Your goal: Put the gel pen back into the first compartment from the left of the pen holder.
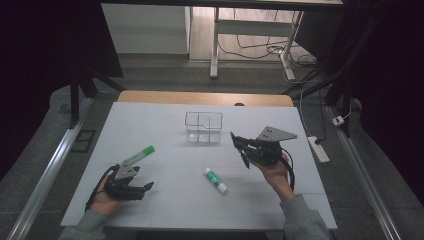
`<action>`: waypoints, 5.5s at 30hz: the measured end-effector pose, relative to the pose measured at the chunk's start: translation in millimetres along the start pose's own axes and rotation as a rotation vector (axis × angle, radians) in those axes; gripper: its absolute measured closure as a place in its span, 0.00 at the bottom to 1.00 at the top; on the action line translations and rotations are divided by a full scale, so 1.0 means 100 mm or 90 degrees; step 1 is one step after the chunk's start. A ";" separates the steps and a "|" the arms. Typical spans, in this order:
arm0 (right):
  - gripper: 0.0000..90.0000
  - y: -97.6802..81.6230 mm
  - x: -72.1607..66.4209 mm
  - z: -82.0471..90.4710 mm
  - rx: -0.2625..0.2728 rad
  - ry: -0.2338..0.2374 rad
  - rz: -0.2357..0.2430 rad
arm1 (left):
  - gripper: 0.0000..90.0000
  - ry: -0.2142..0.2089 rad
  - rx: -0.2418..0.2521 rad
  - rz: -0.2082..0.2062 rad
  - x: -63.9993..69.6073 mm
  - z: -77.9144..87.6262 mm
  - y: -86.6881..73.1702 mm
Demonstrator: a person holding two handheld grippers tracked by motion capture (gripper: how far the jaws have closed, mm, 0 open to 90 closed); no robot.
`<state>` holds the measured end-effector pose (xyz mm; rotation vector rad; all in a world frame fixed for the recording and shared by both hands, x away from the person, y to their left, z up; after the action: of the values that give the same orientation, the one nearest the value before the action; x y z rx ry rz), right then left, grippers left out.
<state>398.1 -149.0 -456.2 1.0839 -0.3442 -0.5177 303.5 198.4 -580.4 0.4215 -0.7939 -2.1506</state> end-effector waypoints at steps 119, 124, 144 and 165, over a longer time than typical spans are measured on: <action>0.88 1.32 0.24 -1.00 0.162 0.047 -0.132 | 0.24 -0.005 0.009 0.006 -0.01 0.00 0.01; 0.87 1.32 0.29 -1.09 0.169 0.046 -0.139 | 0.24 -0.006 0.008 0.008 -0.02 -0.01 0.00; 0.87 1.25 0.42 -1.53 0.177 0.028 -0.169 | 0.24 -0.013 0.007 0.008 -0.01 -0.01 -0.01; 0.85 1.12 0.42 -1.77 0.156 0.030 -0.177 | 0.24 -0.009 0.009 0.013 -0.04 0.00 -0.02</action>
<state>548.7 0.4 -430.9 1.3903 -0.2199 -0.7079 305.1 201.8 -581.6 0.4050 -0.8173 -2.1326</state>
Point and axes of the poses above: each handheld gripper's, and its own axes: z roughly backward along the jaws, y roughly out of its top, x roughly to its right, the point moved 7 cm from there along -z, roughly forward along the jaws, and after that the axes turned 4 degrees about -x, right-handed, at the moved point
